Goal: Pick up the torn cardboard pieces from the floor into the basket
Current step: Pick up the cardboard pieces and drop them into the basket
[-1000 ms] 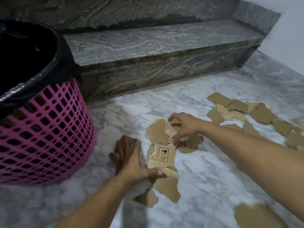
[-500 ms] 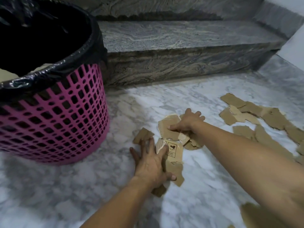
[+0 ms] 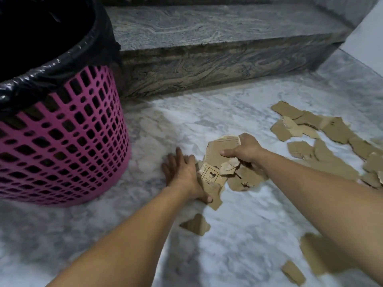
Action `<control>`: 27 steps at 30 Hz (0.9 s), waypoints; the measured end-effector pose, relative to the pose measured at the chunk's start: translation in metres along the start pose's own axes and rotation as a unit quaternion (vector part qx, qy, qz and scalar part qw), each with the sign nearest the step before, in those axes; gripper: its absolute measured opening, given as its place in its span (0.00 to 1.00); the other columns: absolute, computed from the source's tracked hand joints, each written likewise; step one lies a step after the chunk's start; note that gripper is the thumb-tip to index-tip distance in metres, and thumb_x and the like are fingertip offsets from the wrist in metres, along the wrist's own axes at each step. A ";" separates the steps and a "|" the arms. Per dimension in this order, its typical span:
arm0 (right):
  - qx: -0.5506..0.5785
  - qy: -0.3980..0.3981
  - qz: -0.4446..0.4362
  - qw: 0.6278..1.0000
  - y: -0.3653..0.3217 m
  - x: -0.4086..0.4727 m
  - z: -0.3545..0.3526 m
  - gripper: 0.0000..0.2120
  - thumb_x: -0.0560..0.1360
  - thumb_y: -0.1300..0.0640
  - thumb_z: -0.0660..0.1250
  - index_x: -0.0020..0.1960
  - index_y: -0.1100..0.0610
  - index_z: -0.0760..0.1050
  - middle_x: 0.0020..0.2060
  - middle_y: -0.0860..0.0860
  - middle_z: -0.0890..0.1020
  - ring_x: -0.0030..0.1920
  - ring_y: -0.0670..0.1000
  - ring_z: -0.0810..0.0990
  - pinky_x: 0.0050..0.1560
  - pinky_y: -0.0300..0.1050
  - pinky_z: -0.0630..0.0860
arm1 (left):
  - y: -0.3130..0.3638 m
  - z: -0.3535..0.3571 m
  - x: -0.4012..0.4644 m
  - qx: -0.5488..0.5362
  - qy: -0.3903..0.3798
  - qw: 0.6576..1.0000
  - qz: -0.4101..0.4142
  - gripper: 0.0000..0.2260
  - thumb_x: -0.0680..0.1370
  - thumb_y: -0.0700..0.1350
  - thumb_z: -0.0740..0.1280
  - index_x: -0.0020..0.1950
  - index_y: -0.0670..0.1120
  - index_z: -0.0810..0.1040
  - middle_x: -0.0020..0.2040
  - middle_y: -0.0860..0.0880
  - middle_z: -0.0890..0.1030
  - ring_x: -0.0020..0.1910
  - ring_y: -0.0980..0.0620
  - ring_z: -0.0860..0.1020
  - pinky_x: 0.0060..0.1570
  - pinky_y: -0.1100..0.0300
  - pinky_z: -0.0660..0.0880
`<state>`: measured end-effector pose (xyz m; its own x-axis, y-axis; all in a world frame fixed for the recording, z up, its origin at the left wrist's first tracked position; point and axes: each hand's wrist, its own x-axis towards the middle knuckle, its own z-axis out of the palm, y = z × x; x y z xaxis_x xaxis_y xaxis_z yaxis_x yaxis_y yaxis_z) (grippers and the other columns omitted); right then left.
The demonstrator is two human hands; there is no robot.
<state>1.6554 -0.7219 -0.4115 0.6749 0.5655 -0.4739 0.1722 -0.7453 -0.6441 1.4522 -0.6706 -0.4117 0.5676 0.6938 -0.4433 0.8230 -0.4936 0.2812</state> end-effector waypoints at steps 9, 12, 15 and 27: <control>0.191 0.095 0.090 0.973 0.038 -0.032 0.001 0.17 0.64 0.63 0.81 0.46 0.58 0.75 0.43 0.55 0.83 0.47 0.57 0.83 0.50 0.55 0.82 | 0.012 -0.002 0.008 -0.095 -0.018 0.993 0.071 0.32 0.59 0.45 0.80 0.56 0.49 0.66 0.60 0.48 0.66 0.62 0.44 0.63 0.58 0.50 0.72; 0.227 0.142 0.117 0.956 0.053 -0.040 -0.013 0.35 0.53 0.51 0.83 0.55 0.60 0.76 0.49 0.55 0.83 0.51 0.58 0.82 0.52 0.57 0.81 | 0.009 -0.009 0.009 -0.106 -0.054 0.990 0.074 0.30 0.59 0.44 0.81 0.54 0.47 0.69 0.53 0.46 0.75 0.56 0.45 0.71 0.55 0.56 0.74; 0.244 0.161 0.122 0.949 0.079 -0.033 -0.033 0.47 0.43 0.44 0.82 0.59 0.59 0.75 0.51 0.55 0.83 0.52 0.59 0.82 0.52 0.58 0.81 | 0.004 -0.016 0.005 -0.138 -0.091 0.984 0.059 0.24 0.59 0.44 0.82 0.47 0.47 0.72 0.46 0.48 0.78 0.46 0.49 0.75 0.43 0.62 0.72; 0.272 0.218 0.119 0.930 -0.027 -0.170 -0.106 0.30 0.65 0.60 0.81 0.61 0.62 0.71 0.54 0.55 0.78 0.47 0.56 0.79 0.45 0.49 0.79 | 0.032 -0.117 -0.049 -0.113 -0.202 0.965 0.125 0.06 0.70 0.38 0.75 0.40 0.41 0.79 0.35 0.44 0.79 0.33 0.47 0.77 0.35 0.56 0.77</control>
<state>1.6123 -0.8348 -0.2498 0.8945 0.1222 -0.4300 -0.3278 -0.4748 -0.8168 1.4535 -0.6593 -0.2817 0.7309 0.2844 -0.6204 0.6717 -0.4611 0.5799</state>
